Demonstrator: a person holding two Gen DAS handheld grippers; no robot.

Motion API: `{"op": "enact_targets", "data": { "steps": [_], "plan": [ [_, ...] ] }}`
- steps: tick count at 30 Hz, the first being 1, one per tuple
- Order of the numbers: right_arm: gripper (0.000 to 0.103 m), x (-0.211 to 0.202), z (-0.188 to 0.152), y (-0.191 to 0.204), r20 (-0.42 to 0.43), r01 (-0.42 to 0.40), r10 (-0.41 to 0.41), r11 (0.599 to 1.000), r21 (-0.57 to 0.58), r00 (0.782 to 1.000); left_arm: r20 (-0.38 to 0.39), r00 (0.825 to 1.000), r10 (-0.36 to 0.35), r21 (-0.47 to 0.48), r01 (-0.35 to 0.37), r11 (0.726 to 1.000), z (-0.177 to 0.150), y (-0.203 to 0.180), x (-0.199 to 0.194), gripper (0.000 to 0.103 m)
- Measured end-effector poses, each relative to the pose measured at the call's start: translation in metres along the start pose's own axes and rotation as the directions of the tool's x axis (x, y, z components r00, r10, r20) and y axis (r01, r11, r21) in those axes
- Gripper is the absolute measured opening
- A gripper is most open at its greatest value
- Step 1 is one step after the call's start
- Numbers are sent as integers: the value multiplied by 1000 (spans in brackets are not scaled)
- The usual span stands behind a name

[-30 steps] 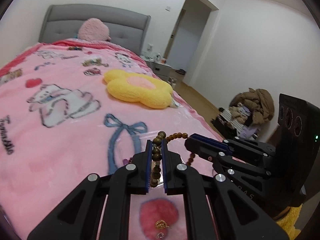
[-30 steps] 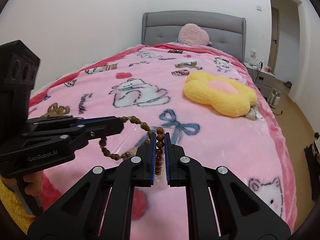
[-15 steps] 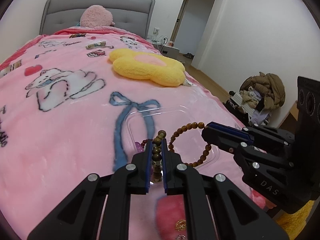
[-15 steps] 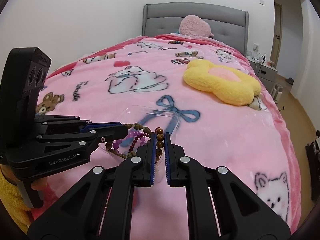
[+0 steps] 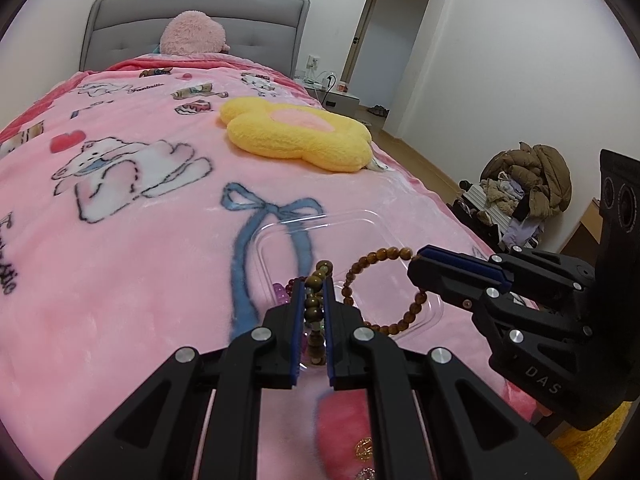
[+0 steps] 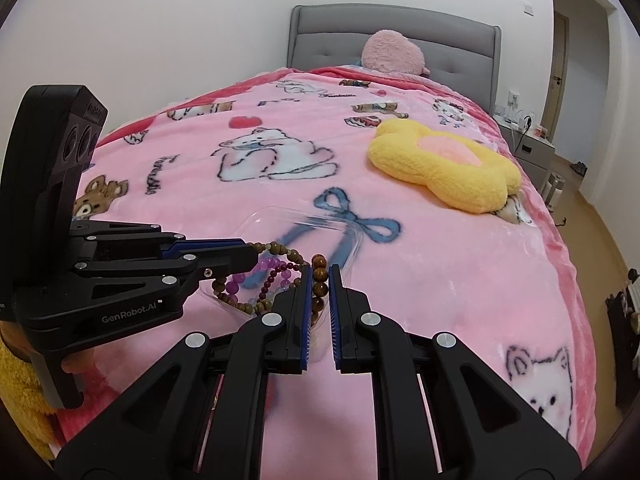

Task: Organize jewelry
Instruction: 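Lower both bracelets into the clear box and open both tools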

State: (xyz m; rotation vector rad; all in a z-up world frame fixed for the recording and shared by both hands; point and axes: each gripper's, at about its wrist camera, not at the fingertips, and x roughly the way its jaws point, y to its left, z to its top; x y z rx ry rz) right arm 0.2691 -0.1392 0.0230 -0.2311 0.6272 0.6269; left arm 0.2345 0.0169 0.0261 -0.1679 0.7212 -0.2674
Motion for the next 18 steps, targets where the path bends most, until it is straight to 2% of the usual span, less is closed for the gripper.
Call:
{"op": "enact_targets", "data": {
  "steps": [8, 15, 17, 18],
  "plan": [
    [9, -5, 0, 1, -1, -3, 3, 1000, 1, 1000, 6, 1000, -19, -16, 19, 1000, -2, 1, -5, 19],
    [9, -24, -8, 2, 26, -22, 21, 1000, 16, 999, 33, 999, -41, 9, 40, 999, -3, -7, -18, 26],
    [14, -33, -13, 5, 33, -20, 19, 1000, 10, 999, 41, 998, -46, 18, 45, 999, -5, -10, -24, 32],
    [22, -36, -14, 6, 35, -20, 20, 1000, 8, 999, 41, 998, -46, 23, 46, 999, -6, -10, -26, 35]
  ]
}}
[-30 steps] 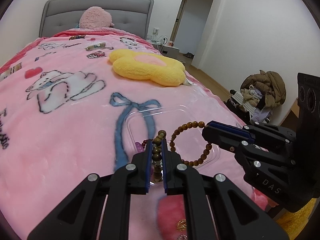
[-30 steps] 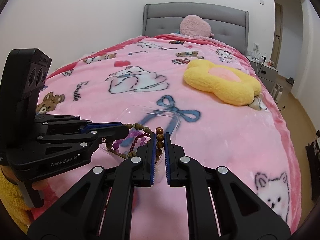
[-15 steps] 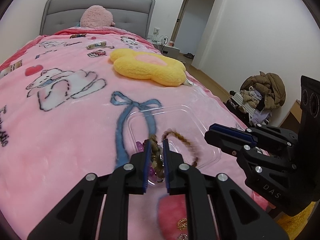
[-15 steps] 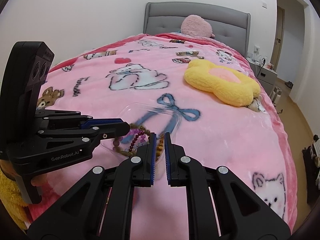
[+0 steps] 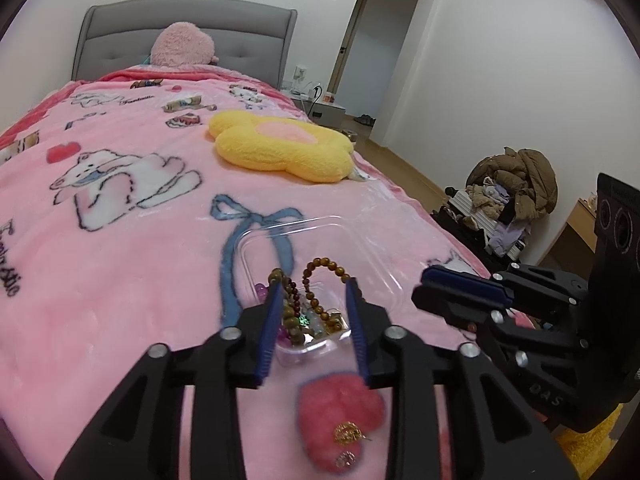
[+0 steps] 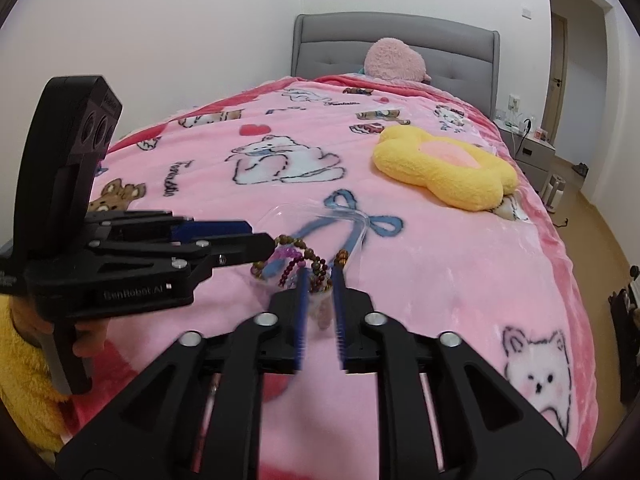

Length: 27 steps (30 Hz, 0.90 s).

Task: Organize jewelry
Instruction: 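Lower both bracelets into the clear box and open both tools, then grasp the silver ring with the right tool while the left tool grasps the small silver earring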

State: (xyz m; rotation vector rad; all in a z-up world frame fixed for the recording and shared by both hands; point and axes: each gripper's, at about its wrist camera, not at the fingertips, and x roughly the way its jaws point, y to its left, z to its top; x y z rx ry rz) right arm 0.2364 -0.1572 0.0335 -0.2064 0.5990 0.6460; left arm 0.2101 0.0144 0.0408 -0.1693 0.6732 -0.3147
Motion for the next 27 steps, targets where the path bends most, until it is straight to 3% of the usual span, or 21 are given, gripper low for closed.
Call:
{"op": "enact_targets", "data": {
  "steps": [1, 7, 14, 18, 27],
  "plan": [
    [27, -6, -4, 1, 4, -2, 2, 1000, -3, 1000, 3, 1000, -3, 11, 3, 1000, -2, -2, -4, 38],
    [27, -26, -34, 7, -37, -42, 41, 999, -26, 998, -38, 999, 35, 79, -32, 996, -33, -7, -21, 40],
    [27, -33, -70, 20, -105, -137, 134, 990, -29, 985, -123, 992, 4, 144, 14, 989, -75, -13, -27, 41],
    [27, -32, -85, 32, -146, -182, 174, 982, -46, 974, -142, 990, -8, 200, 36, 979, -85, -20, -28, 41],
    [27, -26, -99, 47, -213, -222, 201, 972, -79, 956, -204, 978, 51, 272, 7, 962, -93, -32, -12, 41]
  ]
}}
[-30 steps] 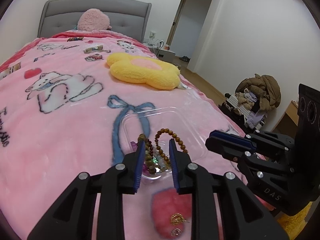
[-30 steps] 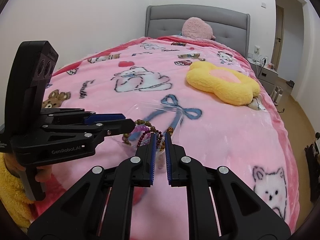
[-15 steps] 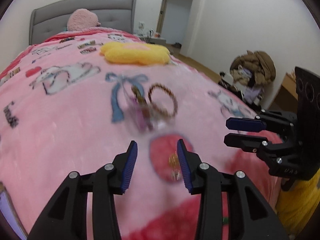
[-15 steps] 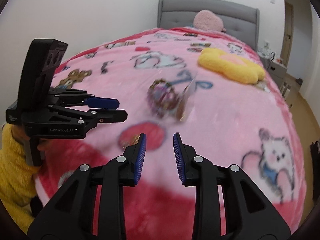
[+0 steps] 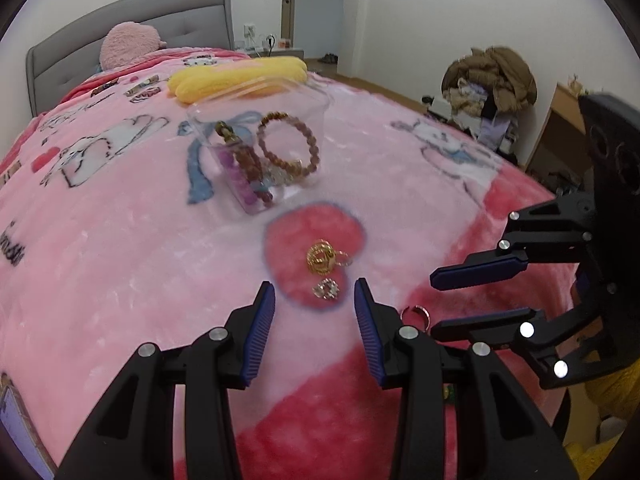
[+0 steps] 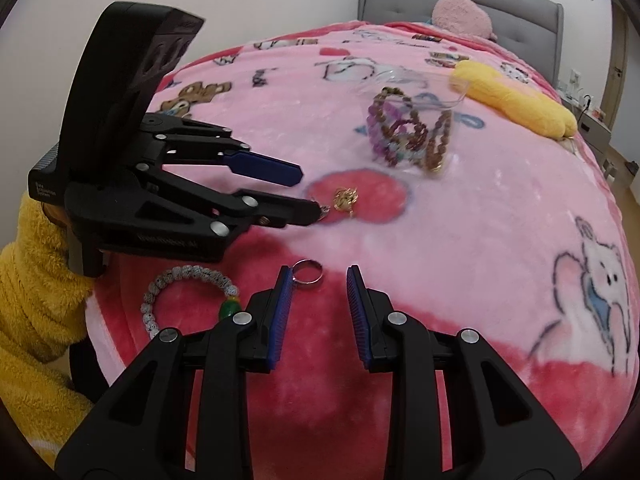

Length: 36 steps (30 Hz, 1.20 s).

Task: Organize jewelry
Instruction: 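Grasp the silver ring with the right tool while the left tool grasps the small silver earring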

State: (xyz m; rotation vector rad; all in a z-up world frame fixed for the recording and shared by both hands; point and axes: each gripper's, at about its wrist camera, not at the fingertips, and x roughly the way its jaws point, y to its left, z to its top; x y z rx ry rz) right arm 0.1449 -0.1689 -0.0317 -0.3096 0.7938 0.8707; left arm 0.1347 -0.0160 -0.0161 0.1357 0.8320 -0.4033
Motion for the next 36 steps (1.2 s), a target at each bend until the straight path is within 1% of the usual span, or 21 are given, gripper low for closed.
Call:
{"op": "enact_targets", "data": {
  "steps": [7, 11, 14, 15, 16, 17, 20, 26, 36],
  "plan": [
    [27, 9, 1, 4, -19, 2, -2, 1000, -13, 1000, -29, 999, 19, 13, -18, 1000, 0, -5, 7, 40],
    [27, 12, 2, 3, -19, 3, -3, 1000, -10, 1000, -29, 999, 21, 9, -20, 1000, 2, -4, 8, 30],
    [27, 12, 1, 4, -21, 6, -7, 1000, -16, 1000, -31, 999, 20, 11, -20, 1000, 3, -4, 10, 23],
    [25, 12, 1, 4, -22, 6, -7, 1000, -18, 1000, -32, 999, 21, 12, -20, 1000, 3, -3, 10, 22],
    [24, 12, 1, 5, -22, 9, -9, 1000, -23, 1000, -30, 999, 21, 11, -21, 1000, 4, -3, 10, 17],
    [24, 12, 2, 5, -21, 10, -11, 1000, -23, 1000, -31, 999, 20, 11, -20, 1000, 4, -3, 10, 15],
    [19, 13, 2, 4, -21, 12, -12, 1000, -23, 1000, -28, 999, 22, 11, -22, 1000, 4, -3, 10, 15],
    [19, 12, 2, 5, -20, 13, -13, 1000, -21, 1000, -18, 1000, 17, 0, -17, 1000, 6, -2, 9, 15],
    [19, 4, 7, 8, -3, 29, -29, 999, -30, 1000, 9, 1000, 22, -11, -22, 1000, 7, -1, -3, 15]
  ]
}}
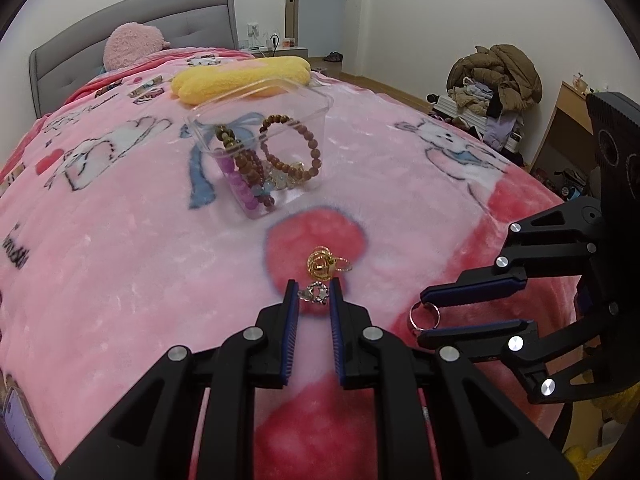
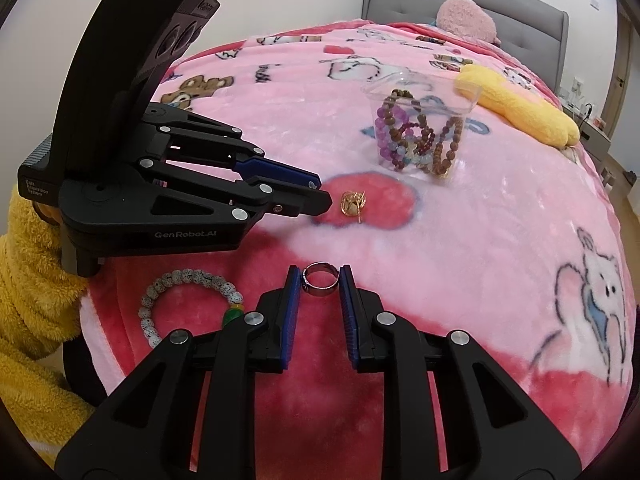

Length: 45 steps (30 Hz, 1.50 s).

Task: Organize jewelry
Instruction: 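Grasp the silver ring with the right tool while the left tool grasps the small silver earring, then lift the ring and earring and carry both toward the clear box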

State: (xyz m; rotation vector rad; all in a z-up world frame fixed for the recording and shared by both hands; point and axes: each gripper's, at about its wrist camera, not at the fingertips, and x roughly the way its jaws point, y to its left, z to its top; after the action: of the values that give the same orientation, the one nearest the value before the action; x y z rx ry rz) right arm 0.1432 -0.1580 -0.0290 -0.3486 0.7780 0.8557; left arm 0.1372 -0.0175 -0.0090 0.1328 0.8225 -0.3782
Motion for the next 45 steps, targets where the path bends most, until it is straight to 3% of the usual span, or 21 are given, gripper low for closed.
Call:
{"op": "enact_targets", "data": {
  "steps": [9, 16, 22, 29, 32, 45],
  "plan": [
    [19, -17, 19, -8, 62, 51, -52, 999, 18, 997, 78, 997, 9, -45, -6, 999, 15, 7, -18, 15],
    [19, -31, 48, -23, 155, 116, -127, 990, 78, 980, 120, 993, -24, -116, 38, 993, 38, 19, -22, 15],
    [19, -32, 75, -34, 188, 205, -217, 975, 82, 958, 174, 985, -9, -175, 40, 984, 62, 30, -26, 15],
    [19, -19, 97, -52, 201, 195, -214, 974, 112, 956, 228, 974, -12, -225, 65, 972, 85, 44, -18, 15],
    [19, -9, 103, -62, 188, 177, -202, 974, 139, 961, 225, 974, 14, -242, 42, 969, 91, 51, -9, 15],
    [19, 23, 110, -75, 142, 183, -201, 974, 131, 969, 162, 987, 0, -273, 45, 961, 101, 70, 26, 15]
  ]
}}
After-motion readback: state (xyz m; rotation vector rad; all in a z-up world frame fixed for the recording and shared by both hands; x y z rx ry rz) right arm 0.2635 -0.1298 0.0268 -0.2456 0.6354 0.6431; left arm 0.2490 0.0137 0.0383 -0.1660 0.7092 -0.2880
